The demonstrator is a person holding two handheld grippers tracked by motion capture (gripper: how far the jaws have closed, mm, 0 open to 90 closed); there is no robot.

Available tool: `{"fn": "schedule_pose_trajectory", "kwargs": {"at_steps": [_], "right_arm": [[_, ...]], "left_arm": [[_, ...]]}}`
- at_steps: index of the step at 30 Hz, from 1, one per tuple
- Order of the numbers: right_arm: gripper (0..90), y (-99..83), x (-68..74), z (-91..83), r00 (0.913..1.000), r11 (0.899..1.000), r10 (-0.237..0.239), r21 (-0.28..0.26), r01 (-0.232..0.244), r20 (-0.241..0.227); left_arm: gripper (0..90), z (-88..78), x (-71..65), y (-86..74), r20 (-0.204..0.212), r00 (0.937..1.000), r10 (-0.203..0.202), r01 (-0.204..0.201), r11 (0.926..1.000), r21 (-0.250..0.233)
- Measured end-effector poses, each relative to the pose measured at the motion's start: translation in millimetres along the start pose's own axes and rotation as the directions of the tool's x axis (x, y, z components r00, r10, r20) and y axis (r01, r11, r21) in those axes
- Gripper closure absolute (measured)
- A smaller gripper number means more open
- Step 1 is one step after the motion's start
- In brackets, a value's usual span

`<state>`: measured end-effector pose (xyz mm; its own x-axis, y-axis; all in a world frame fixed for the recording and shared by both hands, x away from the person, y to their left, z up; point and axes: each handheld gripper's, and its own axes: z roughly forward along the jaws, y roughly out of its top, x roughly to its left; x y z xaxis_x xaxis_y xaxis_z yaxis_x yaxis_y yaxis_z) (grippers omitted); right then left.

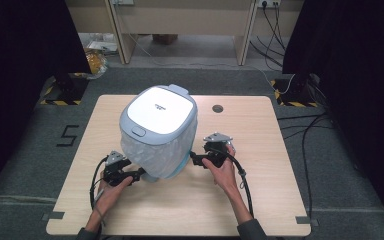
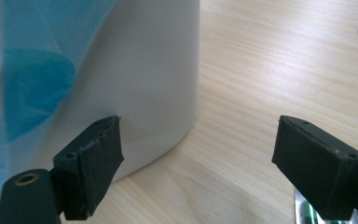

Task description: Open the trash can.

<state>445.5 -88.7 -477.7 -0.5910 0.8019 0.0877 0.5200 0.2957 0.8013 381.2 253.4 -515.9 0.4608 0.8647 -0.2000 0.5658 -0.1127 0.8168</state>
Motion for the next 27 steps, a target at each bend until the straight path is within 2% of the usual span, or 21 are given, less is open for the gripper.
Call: {"fn": "schedule_pose_trajectory", "kwargs": {"at_steps": [1, 3, 6, 9, 10, 12, 14, 18, 19, 24, 27], "right_arm": [[15.9, 0.7, -0.5, -1.9, 0.9999, 1.0, 0.005, -0.007, -0.005, -0.012], [15.9, 1.1, 0.2, -8.3, 1.0, 1.0, 0.002, -0.014, -0.003, -0.008], [15.9, -1.5, 4.5, -22.2, 0.9995, 0.999, -0.031, -0.015, 0.031, -0.002], [16.0, -2.9, 14.2, -34.1, 0.9977, 0.999, -0.038, -0.037, 0.036, -0.056], [16.0, -2.9, 14.2, -34.1, 0.9977, 0.999, -0.038, -0.037, 0.036, -0.056], [16.2, -1.6, 21.1, -37.1, 0.995, 0.998, -0.048, -0.053, 0.043, -0.088], [16.3, 0.4, 25.6, -35.9, 0.9933, 0.997, -0.046, -0.062, 0.04, -0.106], [16.2, 5.0, 27.3, -26.8, 0.9953, 0.997, -0.051, -0.064, 0.046, -0.083], [14.8, 7.0, 24.9, -22.2, 0.9965, 0.998, -0.053, -0.047, 0.05, -0.064], [15.1, 11.6, 19.5, -16.5, 0.9979, 0.998, -0.048, -0.04, 0.046, -0.044], [15.2, 16.5, 17.6, -11.2, 0.9972, 0.997, -0.07, -0.039, 0.069, -0.025]], "left_arm": [[23.1, -0.8, -0.3, -0.6, -0.003, 1.0, -0.002, 0.002, 1.0, -0.001], [23.1, -2.0, -0.5, -1.5, -0.004, 1.0, 0.001, -0.001, 1.0, -0.004], [22.9, -2.2, -0.3, -3.2, -0.003, 0.9999, -0.013, 0.013, 0.9999, -0.008], [23.2, -2.8, -2.4, -4.2, -0.021, 0.9998, -0.005, 0.005, 0.9999, -0.014], [23.2, -3.2, -4.4, -5.0, -0.034, 0.9994, 0.001, -0.001, 0.9998, -0.019], [23.7, -4.3, -8.5, -7.8, -0.063, 0.998, 0.005, -0.007, 0.9993, -0.037], [25.2, -5.0, -10.6, -9.1, -0.071, 0.9975, 0.003, -0.006, 0.999, -0.044], [26.7, -6.2, -13.0, -10.5, -0.072, 0.9974, -0.003, -0.001, 0.9989, -0.047], [27.1, -7.3, -14.3, -12.5, -0.065, 0.9979, -0.01, 0.007, 0.9986, -0.052], [27.2, -9.1, -16.6, -16.1, -0.045, 0.9988, -0.02, 0.017, 0.9983, -0.055], [27.0, -10.7, -19.9, -18.1, -0.037, 0.9991, -0.022, 0.02, 0.9983, -0.055]]}}
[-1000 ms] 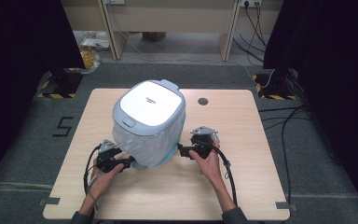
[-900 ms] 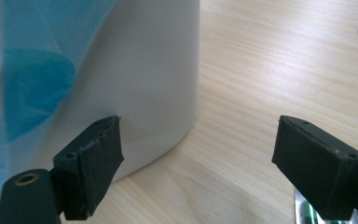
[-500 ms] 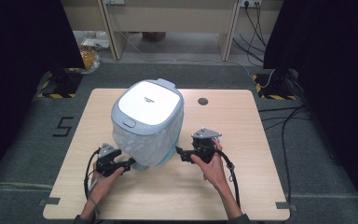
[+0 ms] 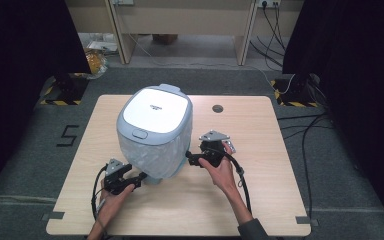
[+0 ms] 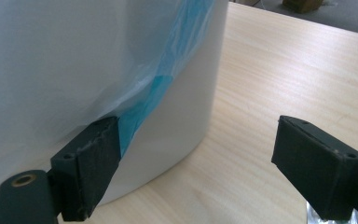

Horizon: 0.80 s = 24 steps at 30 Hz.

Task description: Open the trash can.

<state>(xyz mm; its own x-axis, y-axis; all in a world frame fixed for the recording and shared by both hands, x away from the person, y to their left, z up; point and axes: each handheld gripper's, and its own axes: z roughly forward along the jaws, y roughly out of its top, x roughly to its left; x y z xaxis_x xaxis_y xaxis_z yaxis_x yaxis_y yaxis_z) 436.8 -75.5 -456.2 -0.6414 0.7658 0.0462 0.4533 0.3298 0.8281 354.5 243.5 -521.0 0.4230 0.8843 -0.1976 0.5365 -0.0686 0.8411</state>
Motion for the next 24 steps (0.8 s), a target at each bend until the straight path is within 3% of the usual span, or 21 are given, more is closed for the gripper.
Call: {"fn": "schedule_pose_trajectory", "kwargs": {"at_steps": [7, 13, 17, 20, 22, 24], "right_arm": [[16.7, 10.6, -5.3, 13.8, 0.9998, 1.0, -0.021, 0.007, 0.021, 0.003], [16.7, 7.8, -6.9, 10.0, 0.9998, 1.0, -0.017, 0.015, 0.017, -0.01], [16.6, -3.7, -9.8, -3.5, 0.9989, 0.999, -0.046, 0.03, 0.046, 0.005], [16.7, -21.0, -14.6, -20.3, 0.9976, 0.996, -0.063, 0.064, 0.061, 0.029], [16.8, -29.8, -16.9, -29.0, 0.9968, 0.995, -0.072, 0.072, 0.069, 0.036], [16.9, -37.8, -19.0, -36.4, 0.9963, 0.994, -0.077, 0.08, 0.074, 0.039]], "left_arm": [[25.9, -4.8, -8.9, -5.3, 0.024, 0.9996, -0.012, 0.012, 0.9999, 0.008], [26.7, -11.5, -10.7, -9.6, 0.043, 0.999, -0.005, 0.005, 1.0, 0.002], [27.5, -18.6, -14.1, -13.4, 0.056, 0.9982, 0.021, -0.02, 0.9998, -0.006], [28.1, -19.3, -23.7, -17.0, 0.071, 0.9941, 0.082, -0.085, 0.9954, 0.043], [28.3, -17.7, -32.5, -17.9, 0.101, 0.9889, 0.11, -0.115, 0.992, 0.051], [28.4, -16.4, -34.2, -17.5, 0.106, 0.9877, 0.115, -0.121, 0.9912, 0.054]]}}
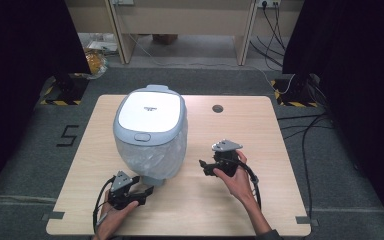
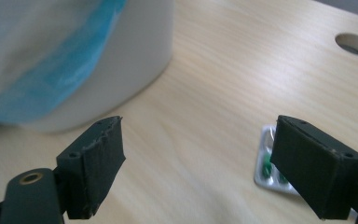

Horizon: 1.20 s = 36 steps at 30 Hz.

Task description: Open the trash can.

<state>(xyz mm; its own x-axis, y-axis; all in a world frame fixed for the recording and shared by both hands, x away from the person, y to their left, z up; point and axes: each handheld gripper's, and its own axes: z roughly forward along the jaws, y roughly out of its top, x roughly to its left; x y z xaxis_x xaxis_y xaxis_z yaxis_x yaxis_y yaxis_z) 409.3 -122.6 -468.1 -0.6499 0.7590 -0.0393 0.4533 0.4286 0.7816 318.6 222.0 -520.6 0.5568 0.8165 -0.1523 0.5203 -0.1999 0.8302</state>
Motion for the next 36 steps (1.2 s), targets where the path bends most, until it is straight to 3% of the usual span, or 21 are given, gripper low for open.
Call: {"fn": "schedule_pose_trajectory", "kwargs": {"at_steps": [3, 6, 11, 20, 27, 33, 36], "right_arm": [[16.9, -7.8, -1.2, -6.6, 1.0, 1.0, 0.002, 0.005, -0.002, 0.008], [16.9, -17.5, -3.6, -14.8, 0.9999, 1.0, 0.008, 0.01, -0.008, 0.012], [16.9, -28.7, -6.2, -25.0, 0.9997, 1.0, 0.011, 0.013, -0.012, 0.023], [16.9, -40.7, -8.4, -25.7, 0.9994, 0.999, 0.022, 0.034, -0.023, 0.025], [17.0, -49.7, -10.7, -28.0, 0.999, 0.998, 0.035, 0.045, -0.037, 0.028], [16.9, -59.9, -16.4, -29.3, 0.9967, 0.995, 0.07, 0.066, -0.073, 0.042], [17.0, -61.4, -17.1, -28.7, 0.9959, 0.994, 0.079, 0.066, -0.082, 0.044]], "left_arm": [[28.7, 4.6, -3.5, 2.2, 0.021, 0.9998, 0.005, -0.005, 0.9999, 0.013], [25.5, 7.3, -7.4, 3.3, 0.004, 0.9998, 0.022, -0.022, 0.9996, 0.018], [26.8, 10.0, -13.7, 4.4, 0.016, 0.9993, 0.033, -0.034, 0.9991, 0.024], [27.4, 22.4, -32.3, 9.1, 0.058, 0.9942, 0.09, -0.093, 0.9942, 0.054], [27.6, 18.0, -37.6, 8.4, 0.031, 0.9928, 0.116, -0.117, 0.9929, 0.024], [27.6, 13.2, -51.0, 16.2, 0.051, 0.9877, 0.148, -0.147, 0.989, -0.017], [27.4, 20.0, -59.7, 21.7, 0.076, 0.9806, 0.181, -0.181, 0.9835, -0.007]]}}
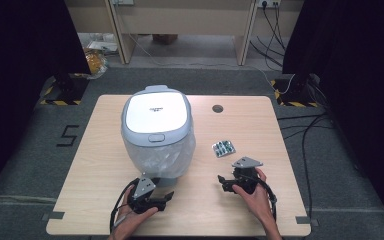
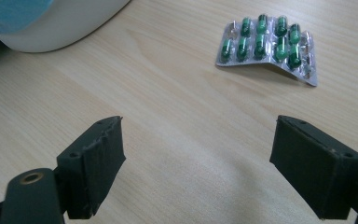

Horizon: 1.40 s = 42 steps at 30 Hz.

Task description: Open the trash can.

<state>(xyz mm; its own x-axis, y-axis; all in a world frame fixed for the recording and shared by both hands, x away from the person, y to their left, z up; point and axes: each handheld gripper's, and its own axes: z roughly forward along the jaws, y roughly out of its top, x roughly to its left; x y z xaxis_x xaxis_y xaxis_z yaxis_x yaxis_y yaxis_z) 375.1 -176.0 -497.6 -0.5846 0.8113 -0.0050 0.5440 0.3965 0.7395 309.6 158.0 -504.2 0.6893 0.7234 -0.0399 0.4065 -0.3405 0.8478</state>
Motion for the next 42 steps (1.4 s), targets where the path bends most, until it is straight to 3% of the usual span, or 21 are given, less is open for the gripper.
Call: {"fn": "schedule_pose_trajectory", "kwargs": {"at_steps": [9, 15, 22, 29, 42], "right_arm": [[16.9, -5.0, -0.9, 2.6, 1.0, 1.0, 0.008, 0.004, -0.008, -0.002], [16.9, -8.4, -1.0, 2.4, 0.9999, 1.0, 0.014, 0.01, -0.014, -0.004], [16.9, -10.5, -0.9, 3.0, 0.9998, 1.0, 0.018, 0.014, -0.018, -0.002], [16.9, -12.5, -0.4, 5.5, 0.9999, 1.0, 0.012, 0.024, -0.012, -0.004], [16.8, -16.1, -2.0, 9.4, 0.9997, 0.999, 0.023, 0.031, -0.023, -0.005]], "left_arm": [[27.3, 14.6, -4.8, 6.5, 0.023, 0.9997, 0.006, -0.006, 0.9999, 0.01], [27.3, 15.8, -5.2, 5.2, 0.019, 0.9997, 0.014, -0.015, 0.9999, 0.008], [27.6, 16.8, -5.1, 2.3, 0.022, 0.9967, 0.078, -0.079, 0.9967, 0.017], [29.5, 16.4, -1.7, 0.0, 0.039, 0.9963, 0.077, -0.077, 0.997, 0.006], [30.3, 19.9, -2.1, 0.1, 0.021, 0.9923, 0.122, -0.122, 0.992, 0.031]]}}
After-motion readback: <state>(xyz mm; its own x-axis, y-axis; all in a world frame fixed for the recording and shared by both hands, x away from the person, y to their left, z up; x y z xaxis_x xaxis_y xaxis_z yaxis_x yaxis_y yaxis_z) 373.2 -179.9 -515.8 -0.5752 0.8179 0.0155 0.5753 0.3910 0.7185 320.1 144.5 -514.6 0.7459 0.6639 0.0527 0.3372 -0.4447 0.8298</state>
